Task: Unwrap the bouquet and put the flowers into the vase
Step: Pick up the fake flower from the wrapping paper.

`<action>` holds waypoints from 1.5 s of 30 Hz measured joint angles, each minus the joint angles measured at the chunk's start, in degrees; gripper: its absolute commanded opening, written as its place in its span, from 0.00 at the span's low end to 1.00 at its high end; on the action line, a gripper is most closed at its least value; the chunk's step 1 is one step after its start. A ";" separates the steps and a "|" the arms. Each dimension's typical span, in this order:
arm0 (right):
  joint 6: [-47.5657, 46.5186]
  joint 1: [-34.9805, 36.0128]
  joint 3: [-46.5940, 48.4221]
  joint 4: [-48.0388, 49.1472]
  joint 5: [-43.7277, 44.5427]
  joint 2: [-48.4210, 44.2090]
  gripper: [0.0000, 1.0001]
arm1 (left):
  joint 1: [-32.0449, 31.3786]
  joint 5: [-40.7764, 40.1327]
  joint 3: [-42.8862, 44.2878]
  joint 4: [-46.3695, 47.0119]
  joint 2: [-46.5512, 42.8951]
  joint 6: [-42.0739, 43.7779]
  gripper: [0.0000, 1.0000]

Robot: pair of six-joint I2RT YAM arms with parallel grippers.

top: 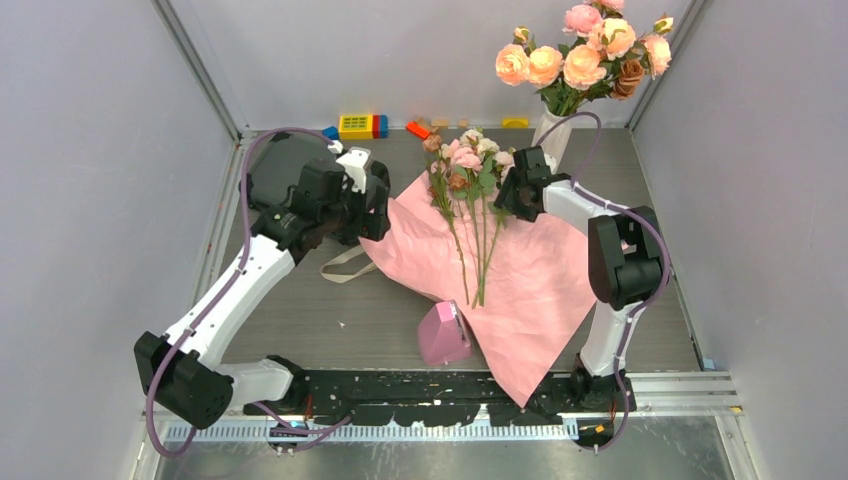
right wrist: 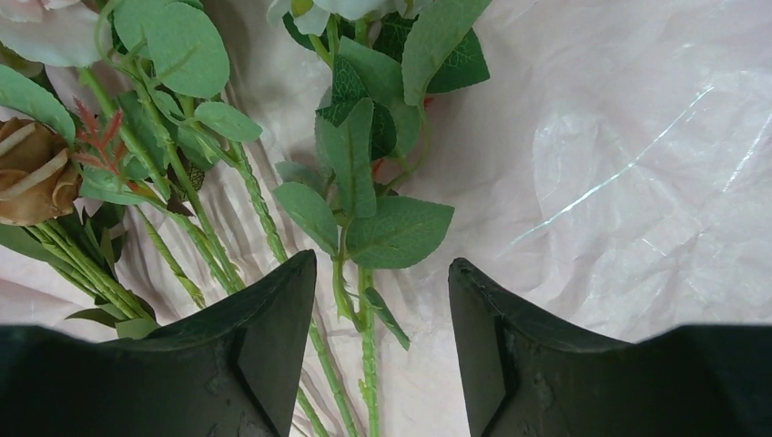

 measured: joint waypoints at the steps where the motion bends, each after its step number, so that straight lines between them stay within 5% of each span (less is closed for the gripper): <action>1: 0.17 0.00 0.00 0.02 -0.17 0.11 0.59 | 0.00 -0.02 0.00 0.00 0.00 0.00 0.89; 45: -1.77 3.23 10.78 -9.46 5.27 9.40 0.40 | 0.00 -0.31 0.00 -0.02 0.00 -0.07 0.89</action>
